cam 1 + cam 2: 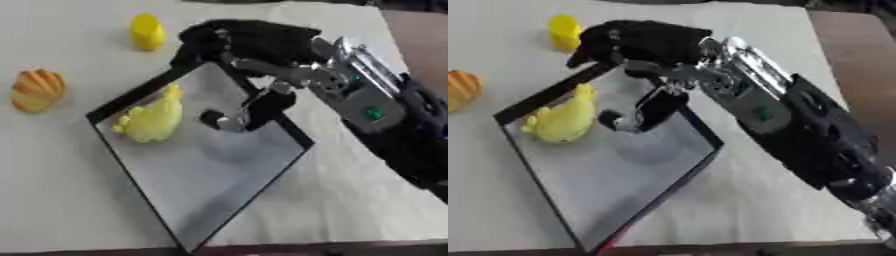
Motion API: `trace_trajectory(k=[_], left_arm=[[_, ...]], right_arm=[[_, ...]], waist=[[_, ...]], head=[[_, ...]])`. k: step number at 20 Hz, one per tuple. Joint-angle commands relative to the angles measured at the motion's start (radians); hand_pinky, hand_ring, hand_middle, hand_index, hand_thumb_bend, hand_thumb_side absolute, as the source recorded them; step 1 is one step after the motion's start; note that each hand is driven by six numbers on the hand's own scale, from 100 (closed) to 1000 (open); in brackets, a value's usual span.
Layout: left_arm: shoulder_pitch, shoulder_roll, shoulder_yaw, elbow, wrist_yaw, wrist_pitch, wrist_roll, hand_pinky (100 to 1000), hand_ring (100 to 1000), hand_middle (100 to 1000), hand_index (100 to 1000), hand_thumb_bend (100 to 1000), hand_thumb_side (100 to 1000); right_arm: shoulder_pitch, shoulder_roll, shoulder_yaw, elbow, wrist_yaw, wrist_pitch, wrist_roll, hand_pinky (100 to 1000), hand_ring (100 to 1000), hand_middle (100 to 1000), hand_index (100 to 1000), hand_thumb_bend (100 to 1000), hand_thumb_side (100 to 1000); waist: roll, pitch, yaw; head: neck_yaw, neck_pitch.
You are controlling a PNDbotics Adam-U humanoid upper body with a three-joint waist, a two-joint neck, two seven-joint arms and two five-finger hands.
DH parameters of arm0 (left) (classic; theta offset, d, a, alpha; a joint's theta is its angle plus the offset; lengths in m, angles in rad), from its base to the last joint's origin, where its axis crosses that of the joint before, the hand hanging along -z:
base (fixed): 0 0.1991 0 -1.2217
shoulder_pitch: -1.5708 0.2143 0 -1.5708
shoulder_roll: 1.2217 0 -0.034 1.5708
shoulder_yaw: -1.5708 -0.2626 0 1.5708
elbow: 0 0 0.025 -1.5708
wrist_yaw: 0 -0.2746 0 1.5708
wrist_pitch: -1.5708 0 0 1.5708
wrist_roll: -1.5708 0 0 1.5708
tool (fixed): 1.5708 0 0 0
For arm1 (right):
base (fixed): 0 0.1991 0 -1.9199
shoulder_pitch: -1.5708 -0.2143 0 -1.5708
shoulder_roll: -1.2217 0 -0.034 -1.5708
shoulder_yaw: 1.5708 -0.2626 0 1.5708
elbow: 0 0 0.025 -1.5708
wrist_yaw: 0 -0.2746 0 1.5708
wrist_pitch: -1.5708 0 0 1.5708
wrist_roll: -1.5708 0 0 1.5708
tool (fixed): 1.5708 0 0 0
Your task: Pick up objects on the table and place them in the box.
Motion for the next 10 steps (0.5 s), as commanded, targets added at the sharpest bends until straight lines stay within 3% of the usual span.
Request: trace_trajectory(k=[1, 7, 10], left_arm=[[0.003, 0.022, 0.026, 0.002, -0.007, -0.002, 0.013, 777, 727, 758, 817, 100, 736], [0.016, 0.014, 0.04, 0.016, -0.007, -0.004, 0.027, 778, 727, 758, 816, 100, 740], [0.02, 0.01, 0.043, 0.013, -0.009, -0.006, 0.029, 778, 727, 758, 817, 100, 742]], right_arm=[[0.002, -0.084, -0.095, -0.017, -0.139, 0.02, -0.099, 966, 1000, 776, 867, 100, 100], [0.109, -0.19, -0.269, -0.017, -0.413, 0.038, -0.255, 963, 1000, 750, 841, 100, 100], [0.19, -0.229, -0.375, -0.017, -0.579, 0.042, -0.386, 964, 1000, 740, 831, 100, 353]], waist=[[0.009, -0.017, -0.007], [0.013, -0.015, -0.036], [0.015, -0.01, -0.052]], head=[[0.013, -0.001], [0.045, -0.003], [0.068, -0.012]])
